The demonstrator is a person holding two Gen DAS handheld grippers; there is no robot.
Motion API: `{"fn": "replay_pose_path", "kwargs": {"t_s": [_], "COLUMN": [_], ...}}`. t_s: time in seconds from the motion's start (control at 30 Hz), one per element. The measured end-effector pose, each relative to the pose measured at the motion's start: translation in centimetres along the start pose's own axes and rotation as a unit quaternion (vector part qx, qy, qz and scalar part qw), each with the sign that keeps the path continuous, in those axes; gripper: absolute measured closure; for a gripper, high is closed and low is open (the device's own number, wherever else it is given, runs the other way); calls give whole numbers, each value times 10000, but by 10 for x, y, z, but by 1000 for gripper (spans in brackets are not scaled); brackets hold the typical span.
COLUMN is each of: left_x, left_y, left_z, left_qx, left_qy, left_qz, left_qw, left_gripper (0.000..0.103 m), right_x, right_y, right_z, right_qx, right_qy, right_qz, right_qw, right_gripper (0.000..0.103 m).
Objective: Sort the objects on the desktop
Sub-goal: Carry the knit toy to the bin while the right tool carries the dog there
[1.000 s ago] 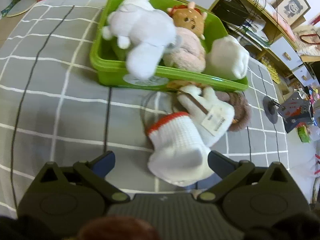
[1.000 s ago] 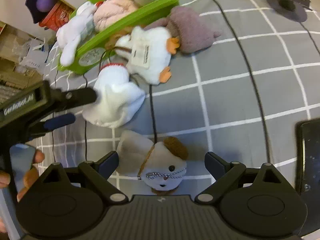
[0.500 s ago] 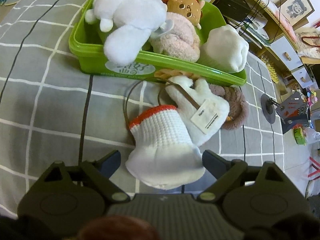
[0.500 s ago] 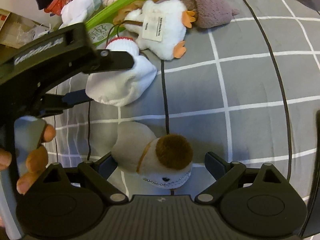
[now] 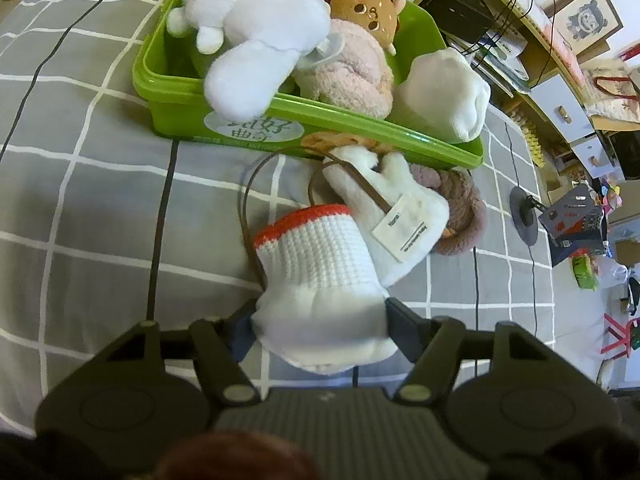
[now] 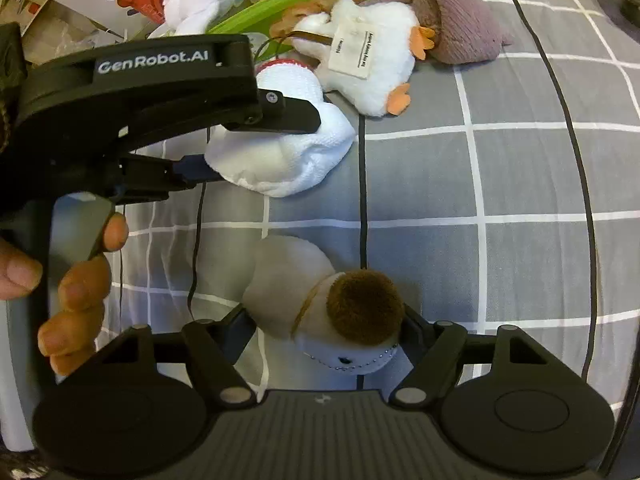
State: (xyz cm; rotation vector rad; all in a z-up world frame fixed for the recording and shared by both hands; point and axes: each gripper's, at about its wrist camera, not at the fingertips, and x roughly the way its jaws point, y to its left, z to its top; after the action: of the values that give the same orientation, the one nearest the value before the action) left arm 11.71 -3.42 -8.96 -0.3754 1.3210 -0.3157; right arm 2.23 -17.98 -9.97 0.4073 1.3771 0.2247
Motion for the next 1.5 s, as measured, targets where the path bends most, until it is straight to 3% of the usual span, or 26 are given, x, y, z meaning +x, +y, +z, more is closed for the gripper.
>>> {"fn": "replay_pose_path", "kwargs": {"t_s": [0.43,0.87,1.23,1.43,1.5], "left_x": [-28,-66,-91,-99,-99], "left_y": [14,19,28,37,40], "left_z": [5,11,28,37,41], "left_qx": [-164,-245,-625,-777,-842], "left_qy": [-275,-756,-1368,-1816,-1935], "left_qz": [-304,-654,-1003,-922,-907], "left_qw": [9990,9947,9835,9760,9733], "left_gripper": [37,37,37,37,37], "right_x": [-26,-61,-80,-88,-91], "right_y": [-21,-44,-30,-26,-26], "right_z": [11,38,71,88,93], "right_qx": [390,1156,1624,1699,1741], "right_qy": [-441,-978,-1524,-1992,-2175], "right_qz": [100,411,1126,887,985], "right_qw": [9982,9876,9684,9610,9554], "right_gripper": [30,30,30,30,30]}}
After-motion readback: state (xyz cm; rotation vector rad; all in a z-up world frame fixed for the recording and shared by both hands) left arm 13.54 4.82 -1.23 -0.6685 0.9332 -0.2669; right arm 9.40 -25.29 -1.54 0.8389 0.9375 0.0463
